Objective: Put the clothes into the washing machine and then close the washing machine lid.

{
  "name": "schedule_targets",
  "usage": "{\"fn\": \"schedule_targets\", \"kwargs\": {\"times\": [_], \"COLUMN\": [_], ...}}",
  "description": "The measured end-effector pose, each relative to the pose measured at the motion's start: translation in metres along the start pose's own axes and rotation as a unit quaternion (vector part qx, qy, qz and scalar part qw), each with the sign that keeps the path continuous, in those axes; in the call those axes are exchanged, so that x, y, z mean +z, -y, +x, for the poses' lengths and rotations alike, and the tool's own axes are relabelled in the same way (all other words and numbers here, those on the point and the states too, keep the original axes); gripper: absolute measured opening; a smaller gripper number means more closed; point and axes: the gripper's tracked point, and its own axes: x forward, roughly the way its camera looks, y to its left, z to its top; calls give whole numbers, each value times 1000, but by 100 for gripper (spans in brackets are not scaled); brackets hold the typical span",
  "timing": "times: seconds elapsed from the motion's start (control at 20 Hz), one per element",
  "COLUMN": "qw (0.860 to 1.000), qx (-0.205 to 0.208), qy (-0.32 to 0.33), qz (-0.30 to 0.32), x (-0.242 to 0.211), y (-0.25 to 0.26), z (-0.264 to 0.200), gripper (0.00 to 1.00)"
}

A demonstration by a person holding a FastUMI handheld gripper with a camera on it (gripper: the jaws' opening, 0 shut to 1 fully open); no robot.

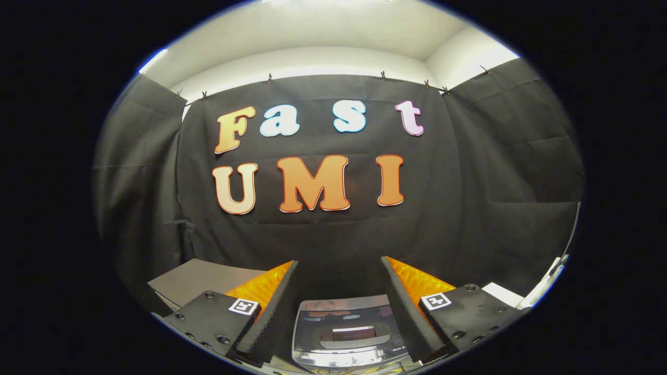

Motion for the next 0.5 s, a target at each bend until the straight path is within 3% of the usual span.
{"fn": "schedule_targets", "kwargs": {"times": [0.5], "qw": [1000], "qx": [4], "qy": [28], "qz": [-3], "x": [37], "y": [-7], "z": [-2], "gripper": [98]}}
